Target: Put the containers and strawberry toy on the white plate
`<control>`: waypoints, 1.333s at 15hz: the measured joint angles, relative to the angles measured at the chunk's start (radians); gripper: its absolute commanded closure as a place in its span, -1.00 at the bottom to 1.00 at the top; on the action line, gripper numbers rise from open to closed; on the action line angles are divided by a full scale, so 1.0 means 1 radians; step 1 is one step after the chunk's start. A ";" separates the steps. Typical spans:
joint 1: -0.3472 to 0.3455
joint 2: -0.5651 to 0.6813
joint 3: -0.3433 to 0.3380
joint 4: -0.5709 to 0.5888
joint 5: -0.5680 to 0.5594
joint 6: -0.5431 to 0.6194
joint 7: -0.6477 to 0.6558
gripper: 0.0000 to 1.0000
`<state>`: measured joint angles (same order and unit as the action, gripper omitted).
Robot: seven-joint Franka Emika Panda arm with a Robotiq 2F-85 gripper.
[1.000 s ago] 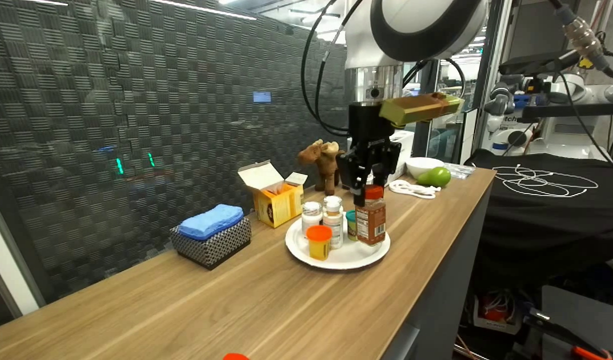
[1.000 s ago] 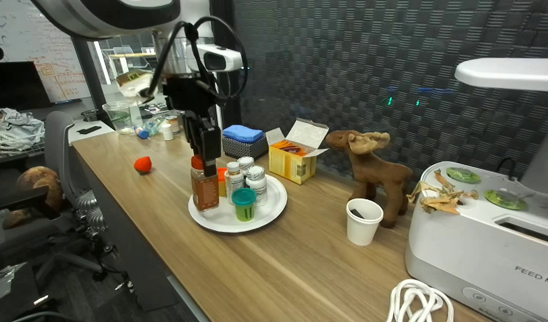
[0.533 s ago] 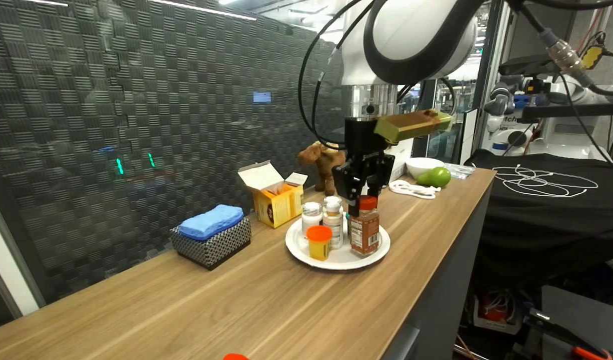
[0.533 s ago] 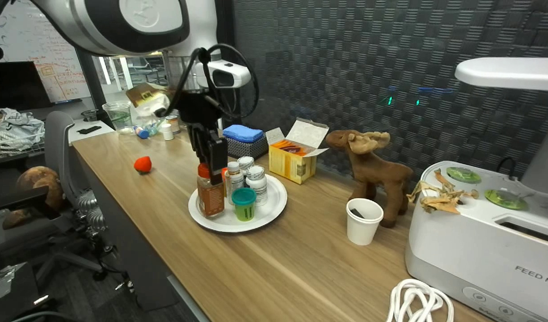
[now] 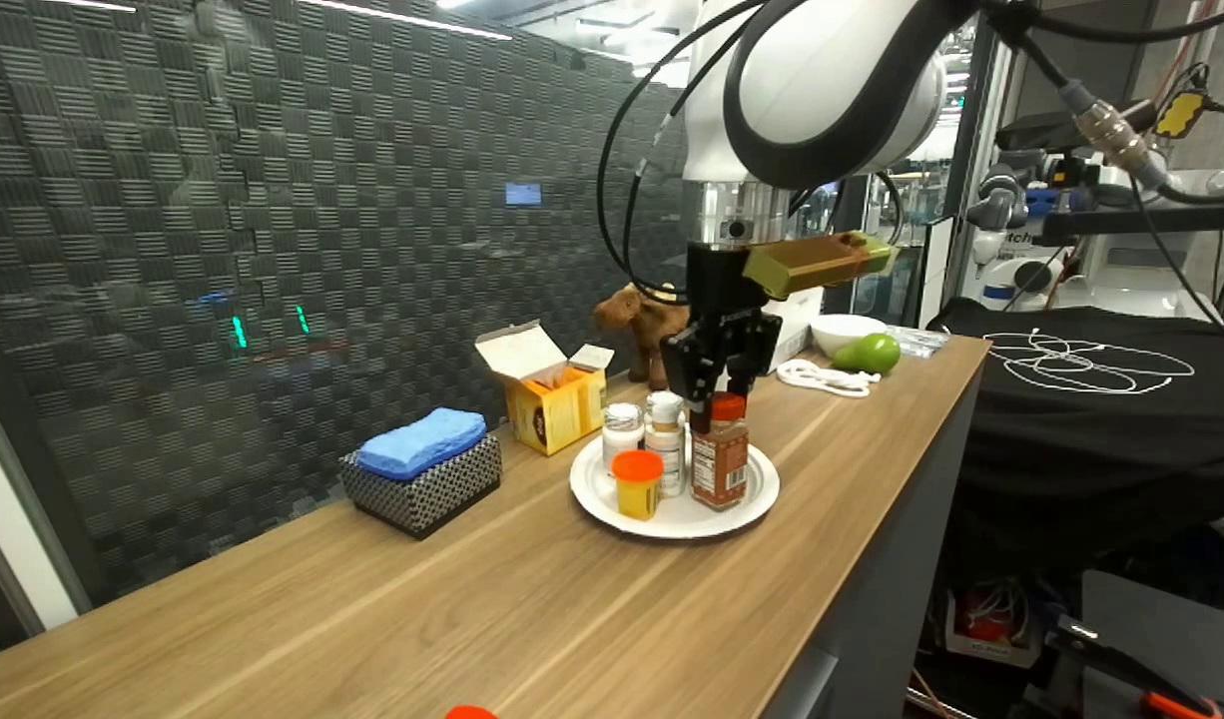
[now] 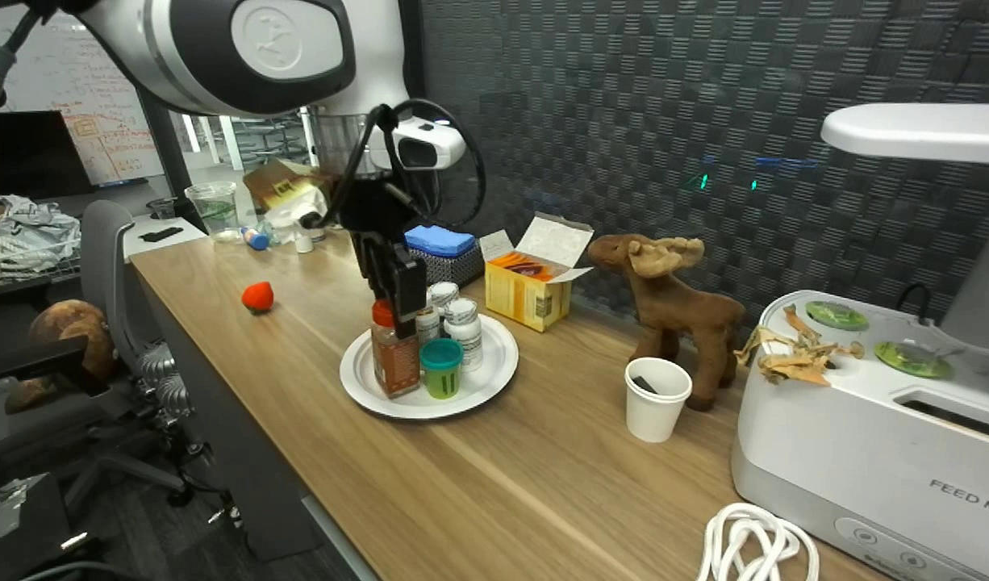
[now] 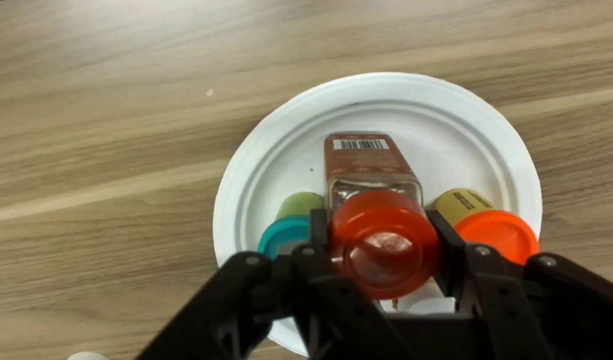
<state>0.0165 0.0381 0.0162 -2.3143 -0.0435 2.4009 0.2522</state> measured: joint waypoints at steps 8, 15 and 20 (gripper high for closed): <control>-0.004 0.016 -0.006 0.002 -0.011 0.021 -0.040 -0.50; -0.003 0.013 -0.005 0.001 -0.010 0.018 -0.112 -1.00; 0.003 -0.025 0.002 0.023 -0.033 -0.040 -0.093 -1.00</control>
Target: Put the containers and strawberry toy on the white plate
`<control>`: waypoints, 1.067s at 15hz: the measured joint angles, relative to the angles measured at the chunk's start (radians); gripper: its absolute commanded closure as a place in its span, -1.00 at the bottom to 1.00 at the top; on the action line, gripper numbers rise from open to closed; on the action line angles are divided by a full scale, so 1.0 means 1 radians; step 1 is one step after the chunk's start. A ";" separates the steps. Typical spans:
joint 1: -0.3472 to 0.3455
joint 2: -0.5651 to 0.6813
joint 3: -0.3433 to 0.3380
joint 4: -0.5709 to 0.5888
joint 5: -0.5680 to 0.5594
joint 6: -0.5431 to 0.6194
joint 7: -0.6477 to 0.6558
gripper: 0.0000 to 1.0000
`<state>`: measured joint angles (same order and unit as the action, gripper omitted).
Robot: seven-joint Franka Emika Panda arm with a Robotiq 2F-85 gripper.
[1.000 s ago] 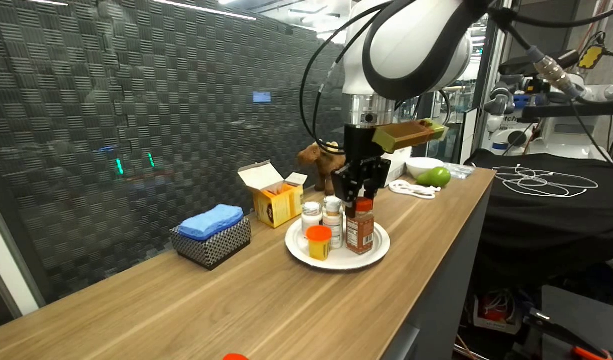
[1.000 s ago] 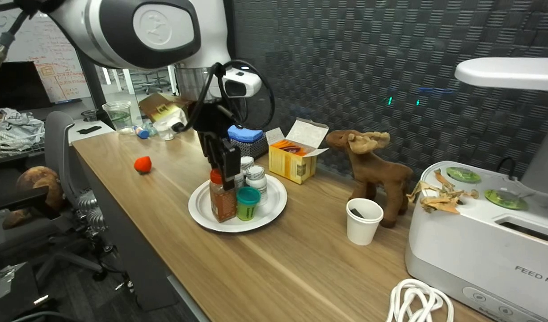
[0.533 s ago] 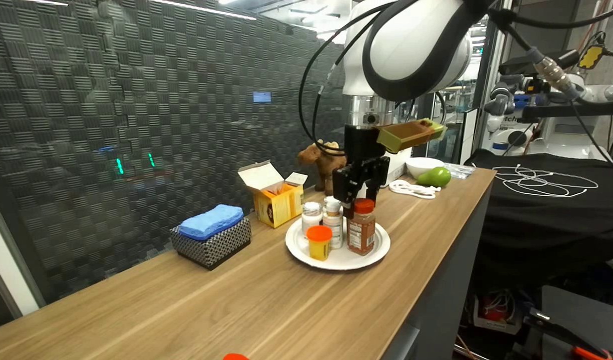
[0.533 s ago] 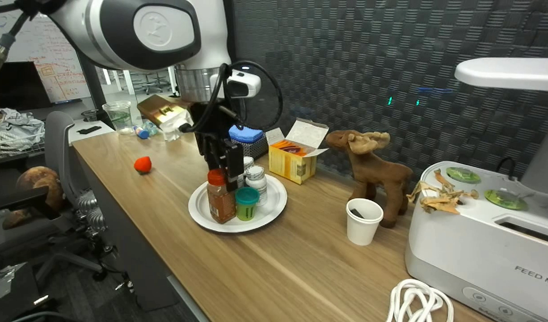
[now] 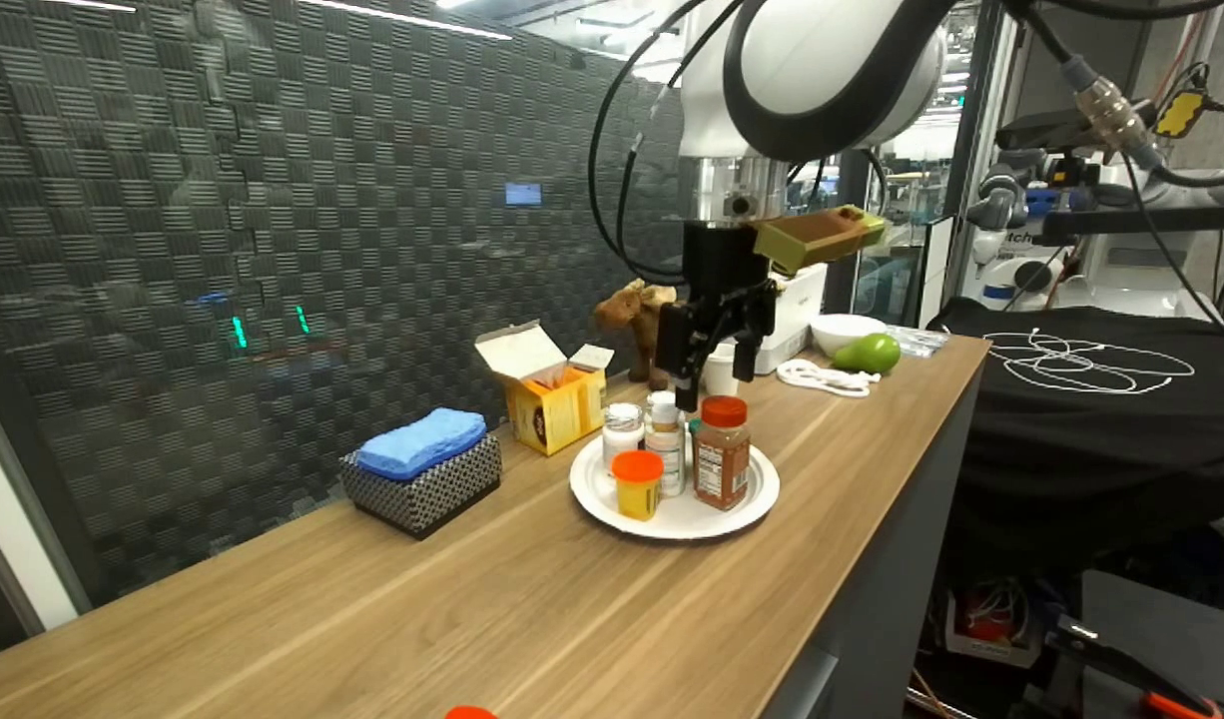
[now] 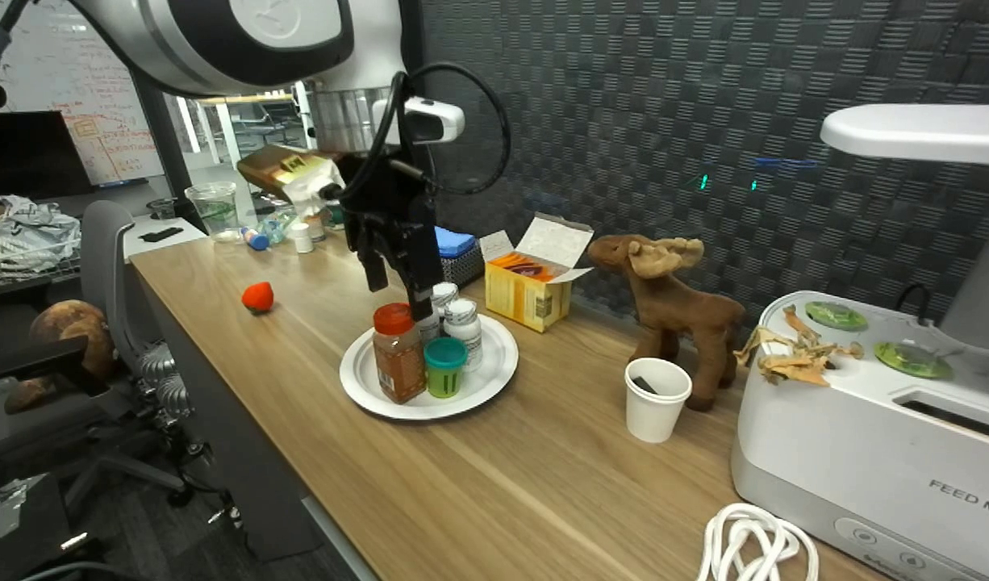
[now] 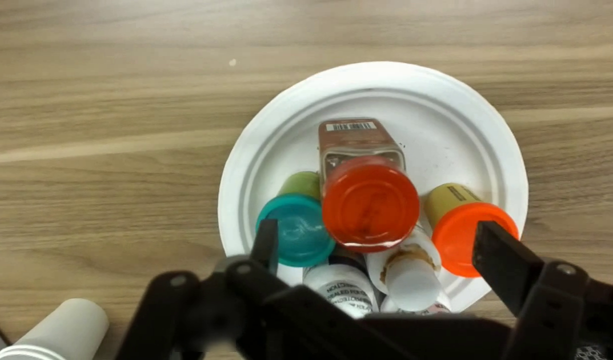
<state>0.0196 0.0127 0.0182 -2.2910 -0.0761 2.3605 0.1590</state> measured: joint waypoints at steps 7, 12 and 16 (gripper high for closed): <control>0.059 0.018 0.069 0.135 -0.032 -0.151 0.204 -1.00; 0.152 0.129 0.129 0.210 -0.037 -0.220 0.333 -1.00; 0.224 0.220 0.162 0.262 -0.009 -0.259 0.357 -1.00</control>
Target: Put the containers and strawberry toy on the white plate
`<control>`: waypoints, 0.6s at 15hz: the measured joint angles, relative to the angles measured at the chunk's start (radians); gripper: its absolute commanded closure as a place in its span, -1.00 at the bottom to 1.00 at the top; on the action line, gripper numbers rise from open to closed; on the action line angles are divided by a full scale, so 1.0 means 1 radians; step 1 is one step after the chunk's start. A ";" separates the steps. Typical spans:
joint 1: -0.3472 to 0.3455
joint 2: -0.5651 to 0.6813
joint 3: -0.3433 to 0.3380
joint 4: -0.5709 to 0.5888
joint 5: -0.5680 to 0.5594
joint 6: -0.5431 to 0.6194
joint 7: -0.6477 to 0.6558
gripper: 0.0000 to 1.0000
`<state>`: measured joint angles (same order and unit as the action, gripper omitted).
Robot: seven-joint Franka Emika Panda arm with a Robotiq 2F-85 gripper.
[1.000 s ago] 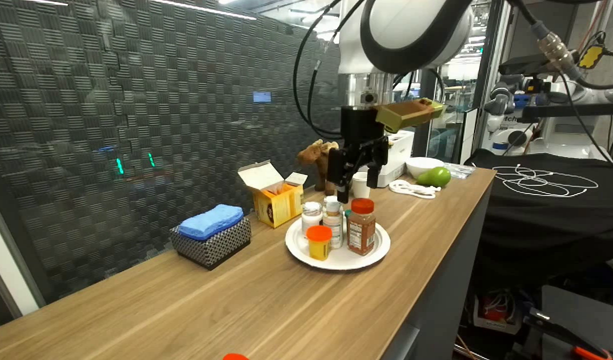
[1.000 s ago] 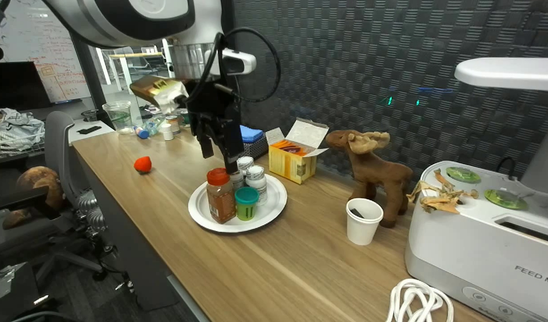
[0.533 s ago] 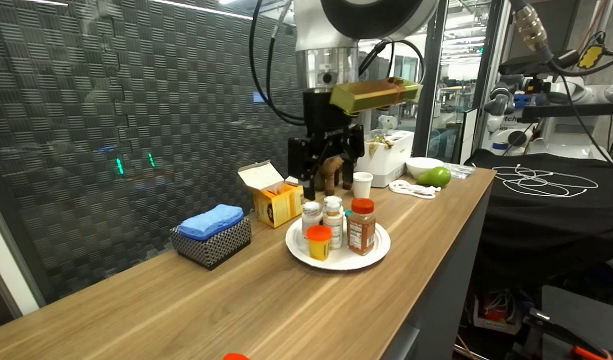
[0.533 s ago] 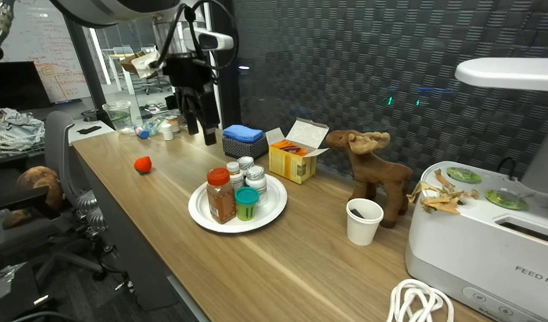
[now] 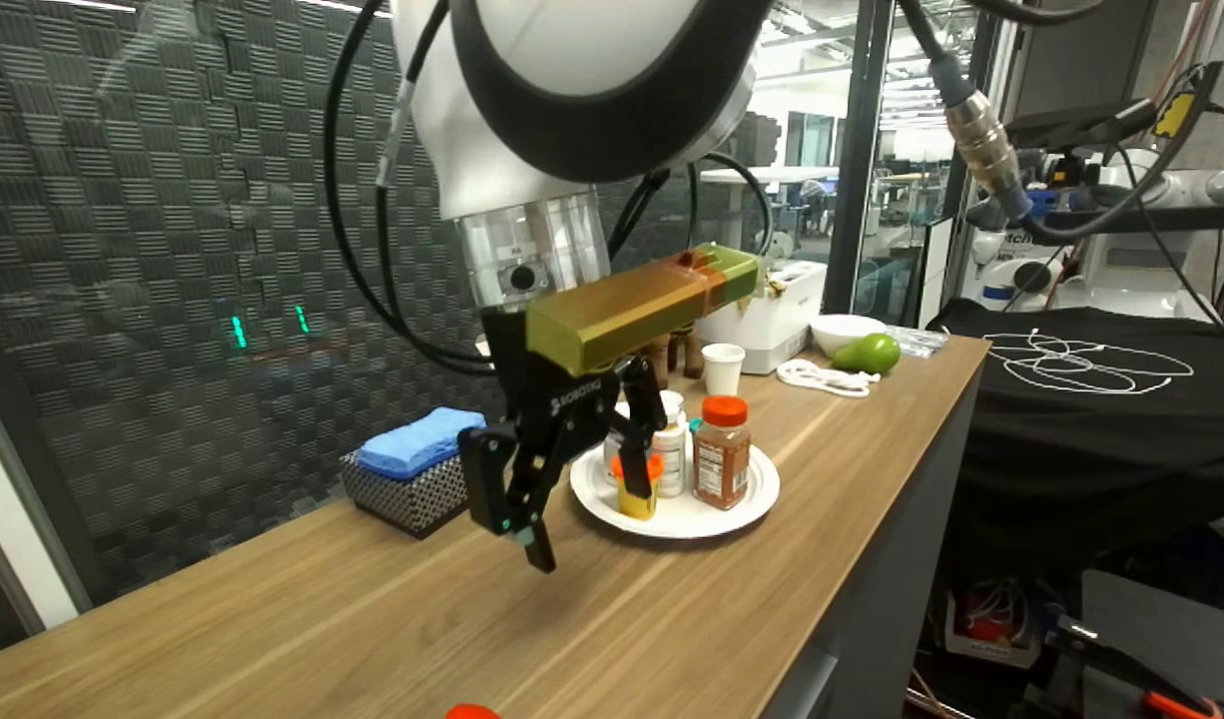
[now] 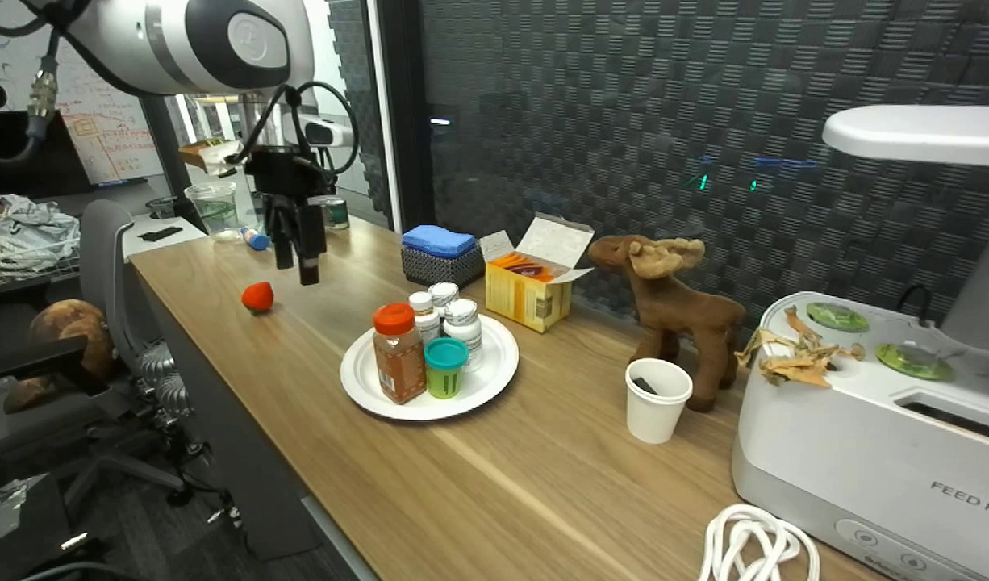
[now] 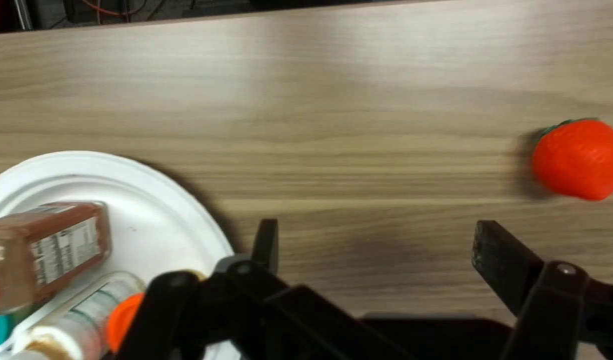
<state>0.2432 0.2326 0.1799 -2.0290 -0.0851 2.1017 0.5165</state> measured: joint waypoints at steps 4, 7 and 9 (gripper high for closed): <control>0.059 0.029 0.025 0.044 0.031 -0.008 0.001 -1.00; 0.085 0.029 0.038 0.072 0.056 -0.007 0.001 -1.00; 0.095 0.034 0.043 0.081 0.071 -0.007 0.001 -1.00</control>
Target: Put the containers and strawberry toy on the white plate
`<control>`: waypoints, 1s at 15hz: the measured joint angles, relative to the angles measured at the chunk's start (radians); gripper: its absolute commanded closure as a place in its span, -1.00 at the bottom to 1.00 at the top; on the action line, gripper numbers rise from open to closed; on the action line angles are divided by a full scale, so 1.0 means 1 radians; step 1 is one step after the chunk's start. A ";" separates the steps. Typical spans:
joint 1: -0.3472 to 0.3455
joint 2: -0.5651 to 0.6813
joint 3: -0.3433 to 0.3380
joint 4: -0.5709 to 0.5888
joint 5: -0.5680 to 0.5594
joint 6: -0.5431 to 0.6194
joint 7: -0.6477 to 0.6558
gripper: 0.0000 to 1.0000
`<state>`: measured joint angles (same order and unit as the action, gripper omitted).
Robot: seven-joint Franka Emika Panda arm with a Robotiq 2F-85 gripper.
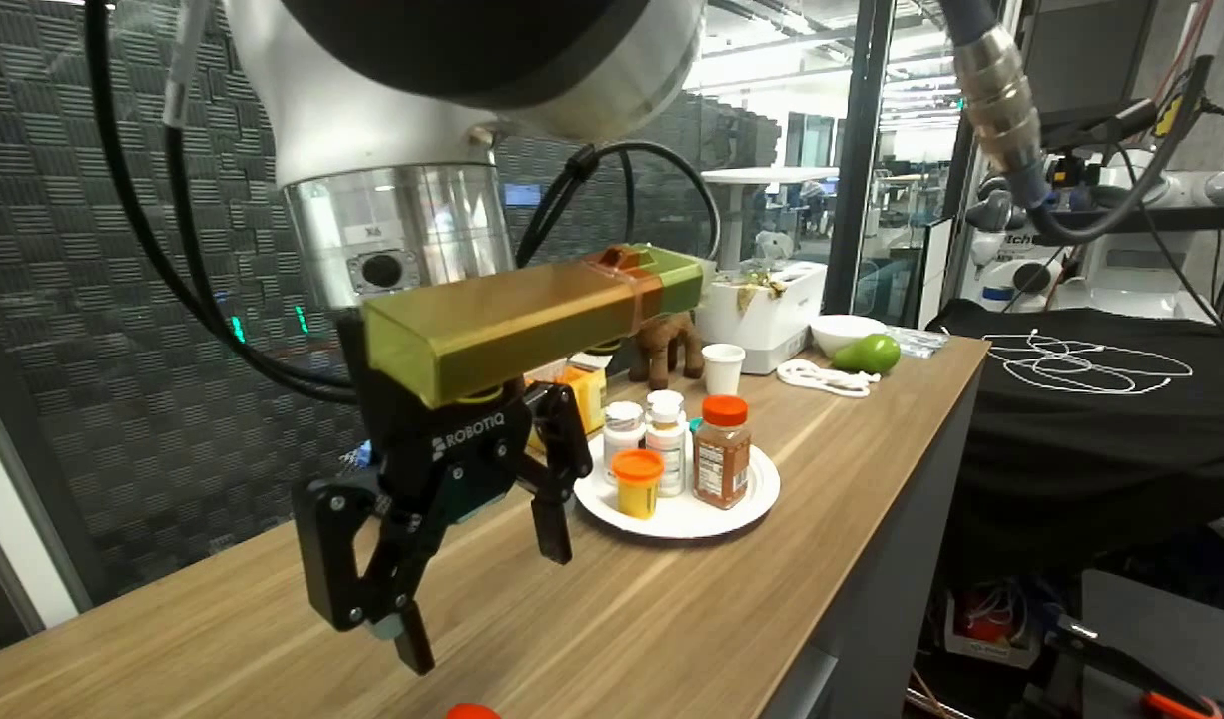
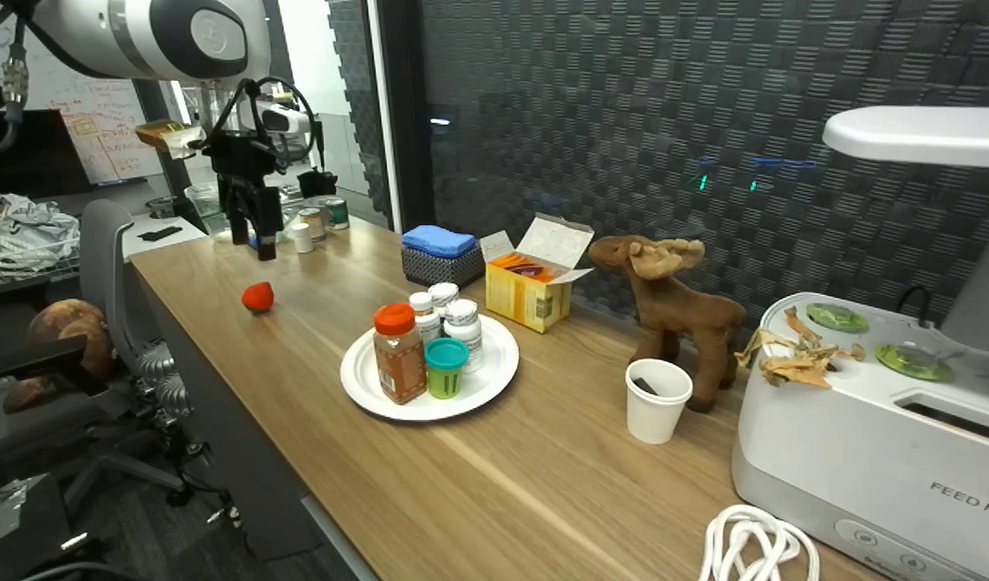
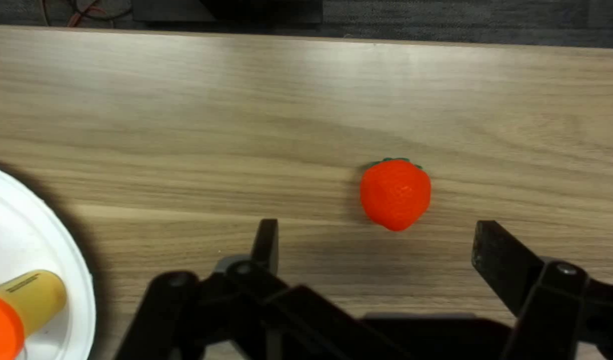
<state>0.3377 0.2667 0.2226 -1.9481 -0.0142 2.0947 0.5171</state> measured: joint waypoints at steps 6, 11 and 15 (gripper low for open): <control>0.014 0.063 0.002 0.012 0.007 0.012 -0.001 -1.00; 0.019 0.121 0.003 0.043 0.043 0.012 -0.014 -1.00; 0.019 0.156 0.002 0.070 0.076 0.010 -0.038 -1.00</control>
<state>0.3562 0.4231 0.2250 -1.8784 0.0619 2.1051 0.4796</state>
